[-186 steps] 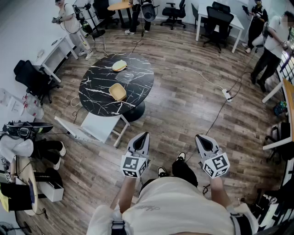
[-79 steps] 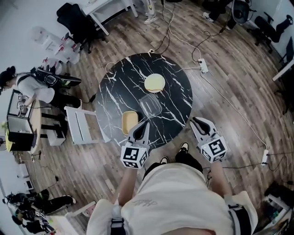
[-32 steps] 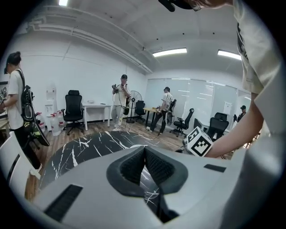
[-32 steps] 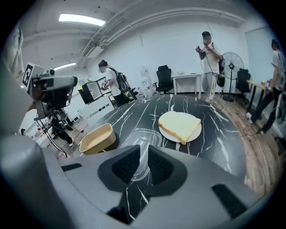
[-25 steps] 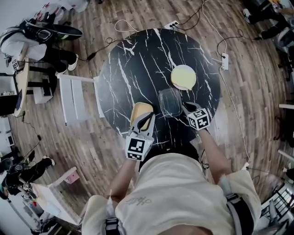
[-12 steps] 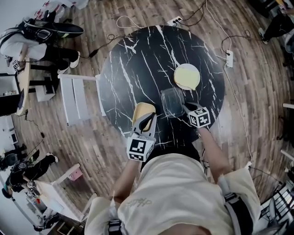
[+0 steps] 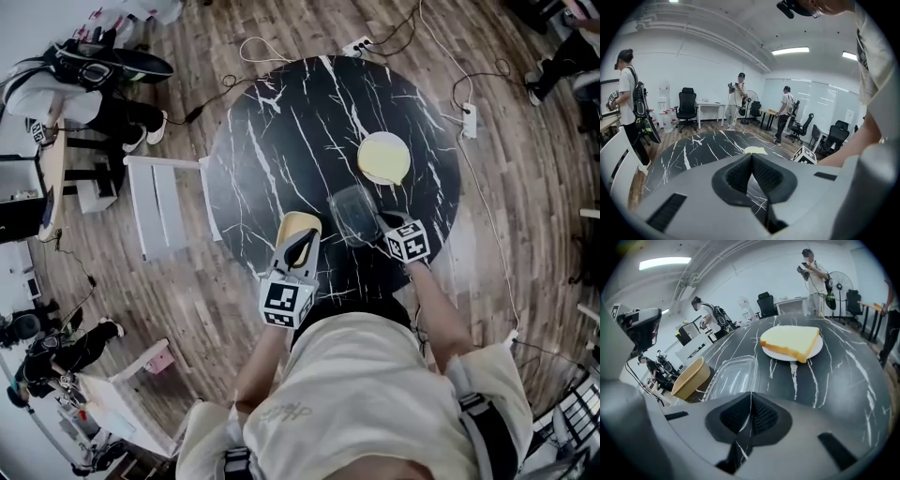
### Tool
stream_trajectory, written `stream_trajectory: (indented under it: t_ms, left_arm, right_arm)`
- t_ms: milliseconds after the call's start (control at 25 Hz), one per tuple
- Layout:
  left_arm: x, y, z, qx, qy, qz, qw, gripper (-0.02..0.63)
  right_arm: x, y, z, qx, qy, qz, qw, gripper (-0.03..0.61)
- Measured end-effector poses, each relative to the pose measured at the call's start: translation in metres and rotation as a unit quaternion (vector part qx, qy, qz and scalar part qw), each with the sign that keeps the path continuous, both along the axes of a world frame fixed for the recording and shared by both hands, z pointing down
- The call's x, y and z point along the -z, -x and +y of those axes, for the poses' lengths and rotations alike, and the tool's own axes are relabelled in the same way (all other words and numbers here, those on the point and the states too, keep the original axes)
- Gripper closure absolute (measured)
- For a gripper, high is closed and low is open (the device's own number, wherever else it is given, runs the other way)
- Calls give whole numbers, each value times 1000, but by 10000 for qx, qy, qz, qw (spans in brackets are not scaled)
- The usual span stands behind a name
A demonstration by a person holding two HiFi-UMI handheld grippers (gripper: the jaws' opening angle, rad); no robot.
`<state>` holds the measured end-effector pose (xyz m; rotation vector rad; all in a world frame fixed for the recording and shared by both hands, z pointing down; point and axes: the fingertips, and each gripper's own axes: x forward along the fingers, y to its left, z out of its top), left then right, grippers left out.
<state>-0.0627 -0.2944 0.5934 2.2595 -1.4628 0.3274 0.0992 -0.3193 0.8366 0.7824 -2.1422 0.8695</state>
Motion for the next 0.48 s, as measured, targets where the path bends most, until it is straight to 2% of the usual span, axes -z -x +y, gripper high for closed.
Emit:
stream_trajectory:
  t_ms: [200,480]
  left_arm:
    - [3,0,3,-3,-51,6,10000,597]
    - [17,-1,8,-20,-251,-19,9997,597]
  right_arm:
    - [1,1,-1,-13,78,-16,10000,569]
    - [30,-2,-1,77,-278,2,9996,571]
